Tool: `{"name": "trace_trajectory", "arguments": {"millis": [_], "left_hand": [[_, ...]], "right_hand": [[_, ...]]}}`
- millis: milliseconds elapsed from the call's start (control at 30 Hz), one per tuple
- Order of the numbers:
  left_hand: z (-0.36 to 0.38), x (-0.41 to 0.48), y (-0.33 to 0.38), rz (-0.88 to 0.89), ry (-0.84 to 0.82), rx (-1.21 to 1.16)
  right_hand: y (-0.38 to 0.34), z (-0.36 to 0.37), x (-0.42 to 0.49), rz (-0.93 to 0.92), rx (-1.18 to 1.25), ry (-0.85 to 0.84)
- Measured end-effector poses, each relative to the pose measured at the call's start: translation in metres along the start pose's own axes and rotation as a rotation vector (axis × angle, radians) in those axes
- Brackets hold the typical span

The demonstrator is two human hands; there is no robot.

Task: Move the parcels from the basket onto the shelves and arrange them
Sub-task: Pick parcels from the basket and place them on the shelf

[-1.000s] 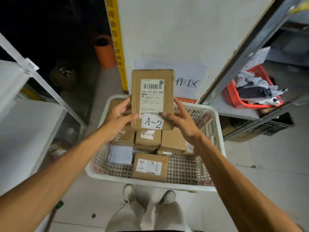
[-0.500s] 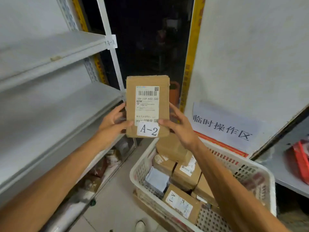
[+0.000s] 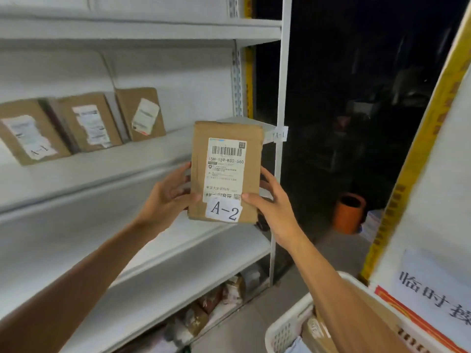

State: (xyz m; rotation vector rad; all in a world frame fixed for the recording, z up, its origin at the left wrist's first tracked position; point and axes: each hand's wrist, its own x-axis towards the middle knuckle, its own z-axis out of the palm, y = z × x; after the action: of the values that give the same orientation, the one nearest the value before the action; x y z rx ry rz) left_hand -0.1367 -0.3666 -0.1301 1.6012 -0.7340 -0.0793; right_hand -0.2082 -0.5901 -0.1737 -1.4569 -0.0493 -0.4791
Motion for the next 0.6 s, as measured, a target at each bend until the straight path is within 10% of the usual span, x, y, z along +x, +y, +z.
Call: {"name": "trace_trajectory", "arguments": {"millis": [600], "left_hand": [[-0.135, 0.136, -0.005, 0.252, 0.106, 0.164]], "right_hand": [[-0.015, 0.118, 0.192, -0.142, -0.152, -0.022]]}}
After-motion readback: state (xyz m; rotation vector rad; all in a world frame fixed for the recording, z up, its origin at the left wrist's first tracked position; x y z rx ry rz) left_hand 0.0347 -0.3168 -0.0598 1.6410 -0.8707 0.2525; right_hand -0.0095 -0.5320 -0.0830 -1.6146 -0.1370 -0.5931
